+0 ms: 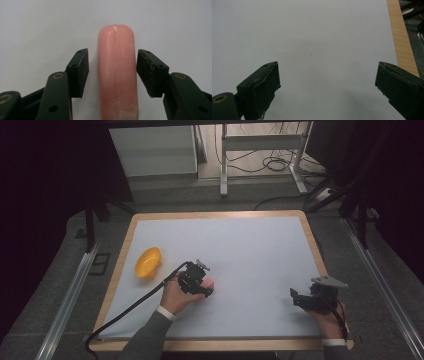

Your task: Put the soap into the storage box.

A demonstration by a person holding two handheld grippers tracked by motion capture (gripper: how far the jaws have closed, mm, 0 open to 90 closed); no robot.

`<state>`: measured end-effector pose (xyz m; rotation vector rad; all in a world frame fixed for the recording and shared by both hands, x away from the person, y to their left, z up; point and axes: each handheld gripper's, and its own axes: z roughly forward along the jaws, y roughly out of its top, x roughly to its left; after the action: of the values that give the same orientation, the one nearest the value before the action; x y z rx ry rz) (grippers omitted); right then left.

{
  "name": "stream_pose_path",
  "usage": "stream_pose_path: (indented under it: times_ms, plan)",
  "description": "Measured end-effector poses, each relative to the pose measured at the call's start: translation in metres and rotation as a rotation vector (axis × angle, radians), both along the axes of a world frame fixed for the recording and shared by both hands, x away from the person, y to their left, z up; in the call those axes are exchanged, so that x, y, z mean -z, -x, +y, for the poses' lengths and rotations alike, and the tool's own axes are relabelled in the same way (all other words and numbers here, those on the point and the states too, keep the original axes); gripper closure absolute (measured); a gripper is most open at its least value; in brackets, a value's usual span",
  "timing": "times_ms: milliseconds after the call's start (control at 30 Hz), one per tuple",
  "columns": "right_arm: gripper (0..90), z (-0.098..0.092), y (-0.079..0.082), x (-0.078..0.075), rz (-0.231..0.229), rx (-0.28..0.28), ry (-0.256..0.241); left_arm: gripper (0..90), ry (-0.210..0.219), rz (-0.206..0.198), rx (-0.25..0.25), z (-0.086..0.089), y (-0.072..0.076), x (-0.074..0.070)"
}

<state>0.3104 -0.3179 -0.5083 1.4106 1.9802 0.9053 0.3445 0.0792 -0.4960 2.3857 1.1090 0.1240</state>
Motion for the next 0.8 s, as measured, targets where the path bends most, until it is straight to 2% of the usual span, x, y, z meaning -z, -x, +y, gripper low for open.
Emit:
stream_pose_path:
  times_ms: [167, 300, 667, 800]
  plan:
    - [5.4, 0.0003, 0.0000, 0.0000, -0.001, -0.001, 0.002, 56.8, -0.006, -0.003, -0.011, -0.0019, 0.0007, 0.0027]
    - [5.4, 0.0015, 0.0000, 0.0004, 0.000, -0.001, 0.013, 59.6, -0.011, -0.021, -0.016, -0.0015, 0.0011, 0.0021]
    - [5.4, 0.0007, 0.0003, -0.0006, -0.005, 0.004, 0.011, 60.1, -0.008, -0.022, -0.002, -0.0008, 0.0022, 0.0016]
    - [5.5, -0.0002, 0.0004, -0.0008, -0.007, 0.008, 0.012, 60.1, 0.000, -0.039, -0.001, 0.0020, 0.0029, -0.0034]
